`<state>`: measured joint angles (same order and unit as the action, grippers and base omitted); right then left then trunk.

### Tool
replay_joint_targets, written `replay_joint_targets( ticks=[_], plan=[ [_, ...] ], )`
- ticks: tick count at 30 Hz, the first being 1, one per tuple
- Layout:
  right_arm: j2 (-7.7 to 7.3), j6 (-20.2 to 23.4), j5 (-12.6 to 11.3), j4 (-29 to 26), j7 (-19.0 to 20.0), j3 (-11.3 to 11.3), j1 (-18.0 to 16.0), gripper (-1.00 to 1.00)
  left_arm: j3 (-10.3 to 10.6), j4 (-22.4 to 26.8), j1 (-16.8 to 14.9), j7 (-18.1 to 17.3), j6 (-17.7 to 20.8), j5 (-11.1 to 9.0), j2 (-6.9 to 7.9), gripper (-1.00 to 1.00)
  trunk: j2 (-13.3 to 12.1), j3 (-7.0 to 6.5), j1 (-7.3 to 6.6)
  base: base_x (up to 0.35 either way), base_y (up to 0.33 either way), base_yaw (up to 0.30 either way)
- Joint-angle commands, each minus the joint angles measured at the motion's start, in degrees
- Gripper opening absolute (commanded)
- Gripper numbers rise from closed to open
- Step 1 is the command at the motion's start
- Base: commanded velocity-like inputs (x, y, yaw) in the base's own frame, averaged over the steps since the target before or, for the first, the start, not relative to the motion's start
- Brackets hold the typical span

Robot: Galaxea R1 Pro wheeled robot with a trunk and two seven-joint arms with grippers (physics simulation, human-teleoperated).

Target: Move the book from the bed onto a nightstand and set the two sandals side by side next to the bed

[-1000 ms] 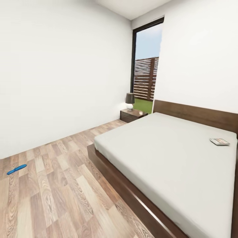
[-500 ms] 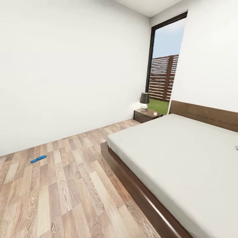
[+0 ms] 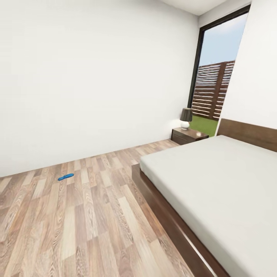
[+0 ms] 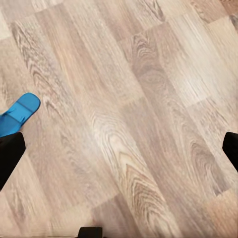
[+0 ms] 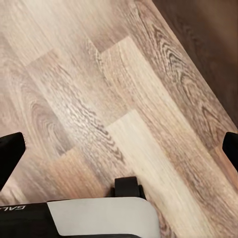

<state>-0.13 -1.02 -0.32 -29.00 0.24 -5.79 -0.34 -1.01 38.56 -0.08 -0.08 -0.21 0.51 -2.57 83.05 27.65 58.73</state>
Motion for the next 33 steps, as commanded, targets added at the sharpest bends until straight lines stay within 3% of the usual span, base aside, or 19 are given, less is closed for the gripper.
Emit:
replay_joint_targets(
  ticks=[1,26,33],
  plan=[
    [0.0,-0.11,-0.04,0.0,0.03,-0.09,-0.01,1.0,-0.11,0.03,-0.01,-0.01,-0.03,0.05,-0.04,1.0,0.03,0.05,0.0,0.0,0.0,0.272],
    [0.24,-0.11,0.07,0.0,-0.05,-0.03,-0.01,1.0,-0.1,-2.52,-0.01,0.16,0.03,0.01,-0.12,1.0,0.03,0.05,0.0,0.0,0.0,0.271],
    [0.25,-0.12,0.14,-0.11,0.01,-0.01,-0.01,1.0,-0.05,-2.57,-0.01,0.17,0.03,0.09,-0.15,1.0,0.03,0.05,0.0,0.0,0.0,0.094]
  ],
)
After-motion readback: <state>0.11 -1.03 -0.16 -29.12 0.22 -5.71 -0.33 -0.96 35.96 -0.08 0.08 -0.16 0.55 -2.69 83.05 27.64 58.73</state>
